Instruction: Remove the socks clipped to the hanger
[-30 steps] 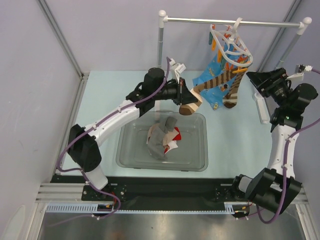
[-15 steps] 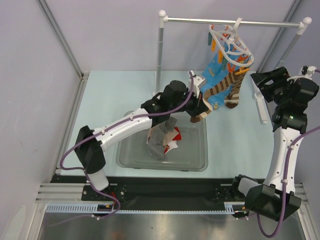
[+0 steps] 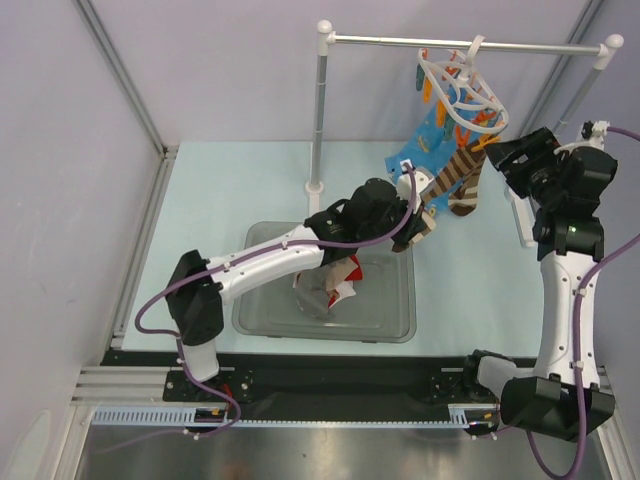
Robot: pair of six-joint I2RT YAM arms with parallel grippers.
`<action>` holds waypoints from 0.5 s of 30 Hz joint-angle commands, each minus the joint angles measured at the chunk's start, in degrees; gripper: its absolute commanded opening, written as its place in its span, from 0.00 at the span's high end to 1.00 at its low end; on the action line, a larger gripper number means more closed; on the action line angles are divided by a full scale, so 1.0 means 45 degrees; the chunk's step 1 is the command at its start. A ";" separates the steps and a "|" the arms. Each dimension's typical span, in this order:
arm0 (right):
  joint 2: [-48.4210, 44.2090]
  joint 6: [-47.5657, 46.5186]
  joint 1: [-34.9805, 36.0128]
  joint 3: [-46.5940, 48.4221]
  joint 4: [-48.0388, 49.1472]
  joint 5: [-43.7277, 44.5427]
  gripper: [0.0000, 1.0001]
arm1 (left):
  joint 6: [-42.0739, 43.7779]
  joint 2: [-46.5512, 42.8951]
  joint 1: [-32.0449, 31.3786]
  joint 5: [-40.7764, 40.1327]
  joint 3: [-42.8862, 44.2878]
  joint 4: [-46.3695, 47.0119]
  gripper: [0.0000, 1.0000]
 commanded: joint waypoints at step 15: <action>0.1392 0.1159 -0.2652 -0.2034 0.9909 -0.8382 0.20 | -0.2372 -0.0832 0.0835 0.4892 -0.0351 0.1395 1.00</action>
